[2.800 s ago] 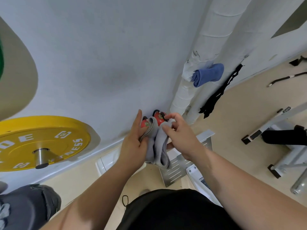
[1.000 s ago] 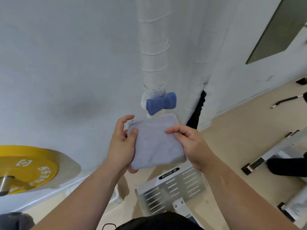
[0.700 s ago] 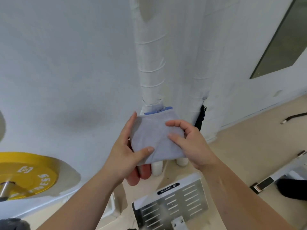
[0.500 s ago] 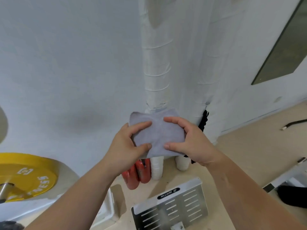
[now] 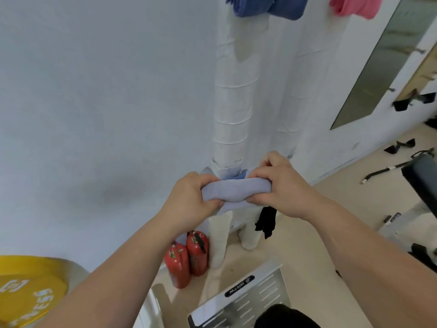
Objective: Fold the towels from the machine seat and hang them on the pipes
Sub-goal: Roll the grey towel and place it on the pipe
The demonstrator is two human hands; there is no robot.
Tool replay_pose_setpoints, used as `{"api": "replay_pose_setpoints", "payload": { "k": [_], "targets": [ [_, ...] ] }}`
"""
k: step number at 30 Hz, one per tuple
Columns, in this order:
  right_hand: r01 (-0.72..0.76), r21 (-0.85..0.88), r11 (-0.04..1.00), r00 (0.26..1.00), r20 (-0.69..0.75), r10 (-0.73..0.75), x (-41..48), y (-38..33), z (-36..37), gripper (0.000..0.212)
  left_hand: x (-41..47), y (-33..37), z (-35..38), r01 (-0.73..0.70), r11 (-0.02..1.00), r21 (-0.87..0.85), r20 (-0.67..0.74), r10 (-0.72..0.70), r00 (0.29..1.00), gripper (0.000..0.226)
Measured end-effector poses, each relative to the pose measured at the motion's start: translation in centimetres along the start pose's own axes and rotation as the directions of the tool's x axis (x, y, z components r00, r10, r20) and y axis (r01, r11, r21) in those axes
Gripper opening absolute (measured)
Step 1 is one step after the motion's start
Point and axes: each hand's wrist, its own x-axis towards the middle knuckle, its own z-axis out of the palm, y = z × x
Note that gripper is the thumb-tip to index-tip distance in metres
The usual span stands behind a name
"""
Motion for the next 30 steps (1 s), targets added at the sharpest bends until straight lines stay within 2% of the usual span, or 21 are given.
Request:
{"api": "replay_pose_setpoints", "payload": {
  "k": [3,6,9,12,14,16,20,23,25,30],
  "targets": [
    [0.005,0.108,0.994,0.997,0.082,-0.014,-0.1,-1.0,-1.4,0.021,0.9,-0.6,-1.3,0.034,0.99,-0.134,0.108,-0.019,0.994,0.025],
    [-0.041,0.312,0.949,0.996,0.085,0.015,-0.1,-1.9,-2.8,0.017,1.5,0.1,-2.4,0.057,0.943,-0.328,0.162,-0.003,0.987,0.024],
    [-0.001,0.445,0.896,1.0,-0.018,0.01,0.1,-2.3,-3.5,0.02,1.8,1.4,-2.8,0.069,0.844,-0.532,0.115,-0.009,0.993,0.025],
    [0.028,0.597,0.801,0.991,-0.121,0.056,0.4,-2.0,-4.2,0.023,2.4,2.3,-2.5,-0.001,0.788,-0.616,0.017,0.014,1.0,0.042],
    [0.05,0.596,0.802,0.985,-0.161,0.059,0.8,-1.5,-4.7,0.023,3.2,2.9,-1.9,-0.062,0.793,-0.606,-0.043,0.045,0.998,0.046],
    [0.087,0.542,0.836,0.979,-0.2,0.027,1.5,-0.8,-5.5,0.021,4.4,3.8,-1.0,-0.132,0.826,-0.548,-0.114,0.082,0.99,0.038],
    [0.143,0.497,0.856,0.96,-0.28,0.003,3.3,1.4,-8.4,0.031,7.7,7.1,0.3,-0.205,0.855,-0.476,-0.203,0.12,0.972,0.04],
    [0.194,0.56,0.805,0.948,-0.317,-0.008,4.6,4.5,-11.7,0.026,11.1,10.7,1.9,-0.249,0.855,-0.454,-0.26,0.14,0.955,0.014],
    [0.248,0.601,0.76,0.942,-0.333,-0.043,5.3,7.5,-14.5,0.012,13.8,13.5,3.5,-0.287,0.875,-0.389,-0.299,0.175,0.938,0.023],
    [0.378,0.57,0.729,0.91,-0.373,-0.18,8.1,16.9,-23.7,0.022,21.9,21.5,8.8,-0.367,0.885,-0.285,-0.367,0.253,0.895,0.027]
  ]
}}
